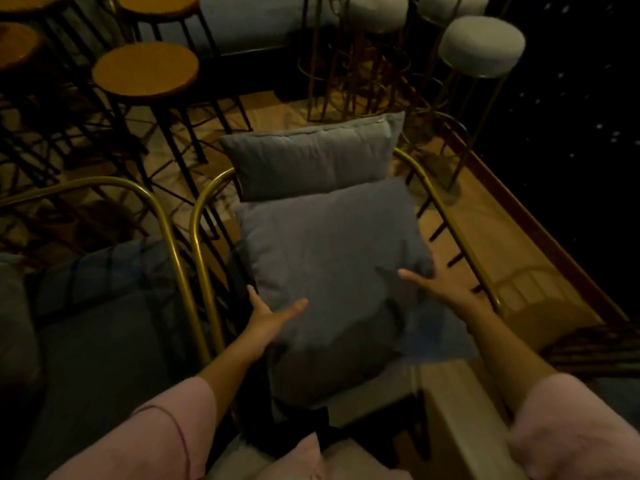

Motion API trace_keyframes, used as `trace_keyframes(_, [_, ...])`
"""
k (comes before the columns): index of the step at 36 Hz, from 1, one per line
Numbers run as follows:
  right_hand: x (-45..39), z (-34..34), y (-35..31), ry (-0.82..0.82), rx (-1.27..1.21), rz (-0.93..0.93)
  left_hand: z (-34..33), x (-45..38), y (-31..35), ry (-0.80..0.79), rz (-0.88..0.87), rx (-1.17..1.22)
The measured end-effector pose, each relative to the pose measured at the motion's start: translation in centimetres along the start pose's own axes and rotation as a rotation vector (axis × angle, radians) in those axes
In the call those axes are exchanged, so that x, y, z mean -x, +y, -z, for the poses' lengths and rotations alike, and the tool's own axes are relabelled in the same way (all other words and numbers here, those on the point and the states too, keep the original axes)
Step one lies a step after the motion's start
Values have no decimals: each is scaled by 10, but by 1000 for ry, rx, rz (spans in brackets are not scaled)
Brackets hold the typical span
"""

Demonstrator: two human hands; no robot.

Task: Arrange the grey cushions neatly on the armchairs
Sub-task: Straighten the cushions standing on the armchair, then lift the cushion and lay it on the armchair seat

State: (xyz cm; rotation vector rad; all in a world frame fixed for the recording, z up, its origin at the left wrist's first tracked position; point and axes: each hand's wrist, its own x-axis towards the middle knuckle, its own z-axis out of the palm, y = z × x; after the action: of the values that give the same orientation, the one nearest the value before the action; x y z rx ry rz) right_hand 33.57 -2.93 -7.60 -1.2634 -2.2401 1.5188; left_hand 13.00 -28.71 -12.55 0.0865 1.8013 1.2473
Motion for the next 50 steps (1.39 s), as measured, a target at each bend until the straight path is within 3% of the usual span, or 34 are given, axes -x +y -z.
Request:
trace_keyframes(3, [-4, -49, 5, -232, 275, -154, -27, -3, -21, 17, -45, -382])
trace_keyframes(6, [5, -83, 9, -220, 559, -261, -40, -6, -33, 84, -68, -616])
trace_keyframes(16, [7, -83, -1, -188, 549, -303, 1, -19, -39, -44, -177, -496])
trace_keyframes(20, [7, -87, -23, -59, 469, -321, 42, -16, -42, 93, -194, -428])
trace_keyframes(23, [5, -105, -43, 88, 385, -282, 89, -9, -40, 253, -230, -362])
trace_keyframes(26, [3, -141, -65, 88, 395, -196, 149, -1, -42, 389, -215, -372])
trace_keyframes(29, [-4, -189, -97, 3, 416, -124, 220, 9, -49, 527, -184, -373])
trace_keyframes(33, [-12, -264, -148, -169, 263, 46, 315, 26, -56, 732, -99, -409])
trace_keyframes(37, [-16, -350, -191, -376, 218, 8, 409, 49, -60, 907, -32, -491])
trace_keyframes(40, [-25, -421, -205, -444, 191, -13, 479, 64, -61, 1012, -3, -527])
trace_keyframes(45, [-10, -528, -234, -521, 176, -41, 588, 77, -65, 1091, 6, -516])
trace_keyframes(50, [14, -610, -259, -618, 172, -173, 665, 68, -70, 952, 87, -515])
